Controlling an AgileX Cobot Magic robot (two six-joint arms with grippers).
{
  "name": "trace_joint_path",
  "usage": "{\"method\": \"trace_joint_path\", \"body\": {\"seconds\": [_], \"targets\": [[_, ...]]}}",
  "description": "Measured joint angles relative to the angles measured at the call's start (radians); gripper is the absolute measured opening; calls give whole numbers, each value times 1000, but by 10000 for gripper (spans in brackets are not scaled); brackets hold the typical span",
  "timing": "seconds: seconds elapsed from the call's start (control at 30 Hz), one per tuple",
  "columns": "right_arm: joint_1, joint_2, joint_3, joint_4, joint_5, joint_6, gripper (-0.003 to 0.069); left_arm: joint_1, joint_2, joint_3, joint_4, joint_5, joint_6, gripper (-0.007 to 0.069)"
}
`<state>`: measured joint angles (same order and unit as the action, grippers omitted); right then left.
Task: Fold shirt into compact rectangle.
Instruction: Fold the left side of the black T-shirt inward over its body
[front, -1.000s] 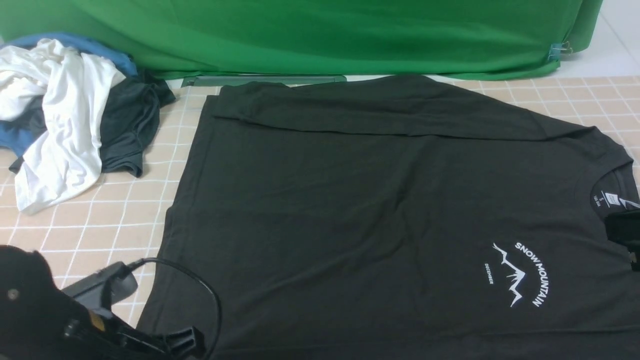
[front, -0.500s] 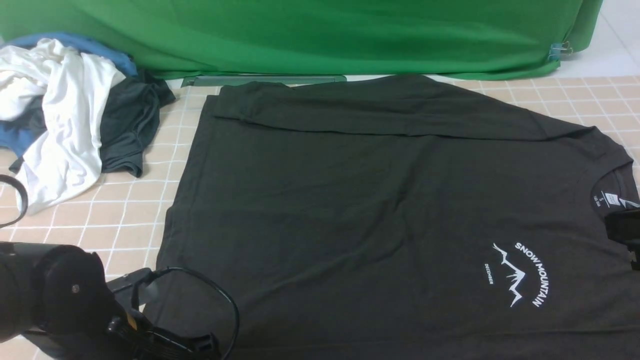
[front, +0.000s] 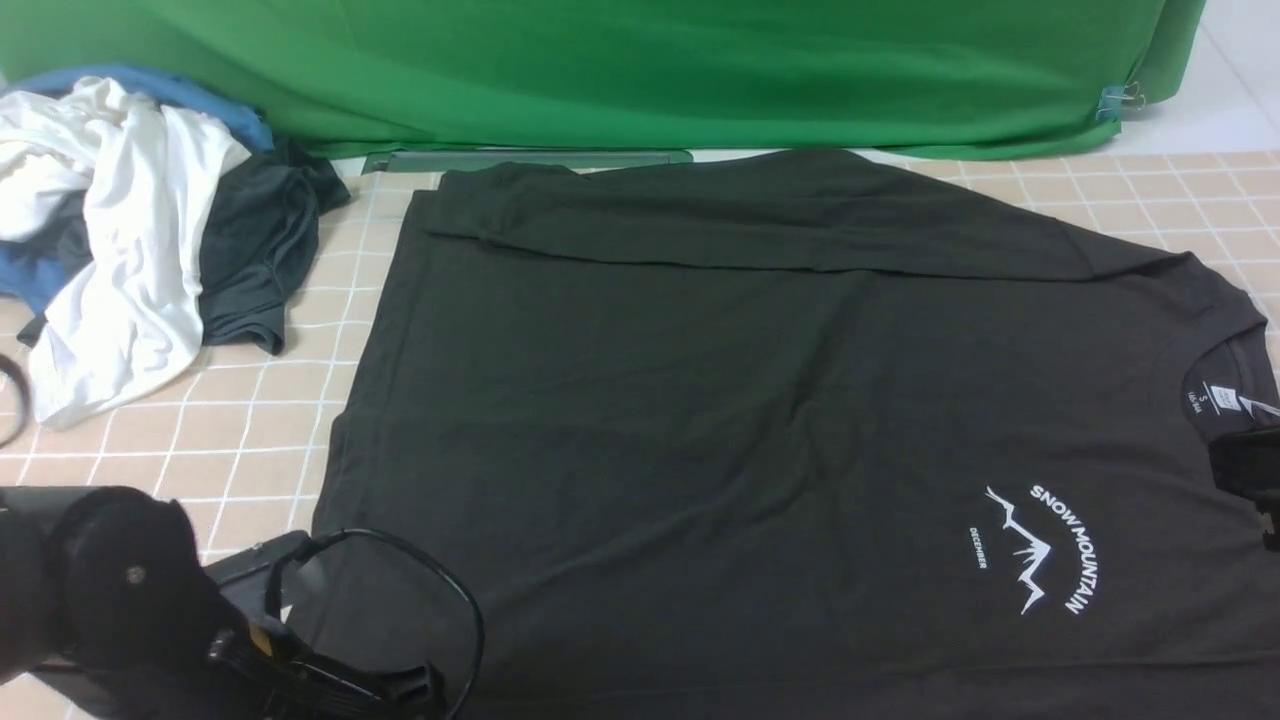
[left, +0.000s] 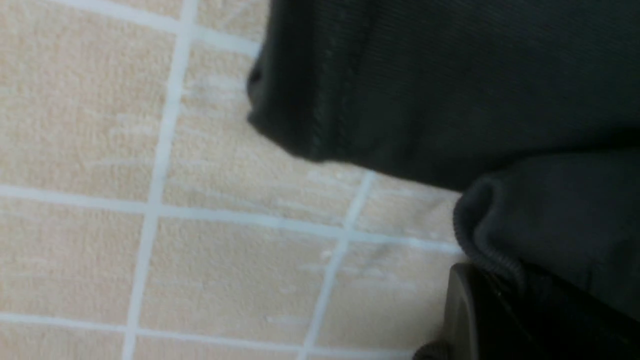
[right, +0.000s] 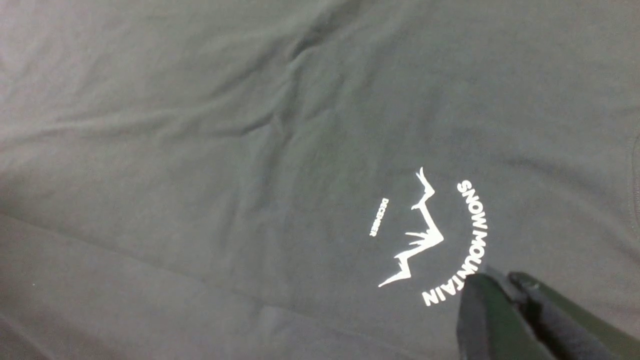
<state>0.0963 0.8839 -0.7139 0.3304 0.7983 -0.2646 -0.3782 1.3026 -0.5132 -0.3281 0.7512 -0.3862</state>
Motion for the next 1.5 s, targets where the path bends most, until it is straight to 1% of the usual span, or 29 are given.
{"method": "trace_joint_path", "body": {"seconds": [0.17,0.33,0.37,0.43,0.53,0.6,0.73,0.8,0.87,0.97,1.2,1.5], "targets": [[0,0,0,0,3,-1,61,0,-94,-13,-3,39,-5,30],[0,0,0,0,3,-1,70,0,-174,-139,15,89,-7,30],[0,0,0,0,3,-1,71,0,-179,-172,32,101,-7,30],[0,0,0,0,3,-1,71,0,-178,-281,116,146,-8,30],[0,0,0,0,3,-1,71,0,-166,-408,244,160,-12,30],[0,0,0,0,3,-1,73,0,-146,-476,302,139,-12,30],[0,0,0,0,3,-1,78,0,-91,-553,350,87,-12,30],[0,0,0,0,3,-1,81,0,-63,-566,366,65,-12,30],[0,0,0,0,3,-1,90,2,3,-572,436,23,-13,30],[0,0,0,0,3,-1,95,33,77,-572,494,-27,-33,30],[0,0,0,0,3,-1,101,132,297,-572,504,-205,-38,31],[0,0,0,0,3,-1,119,142,442,-572,532,-350,-38,31]]}}
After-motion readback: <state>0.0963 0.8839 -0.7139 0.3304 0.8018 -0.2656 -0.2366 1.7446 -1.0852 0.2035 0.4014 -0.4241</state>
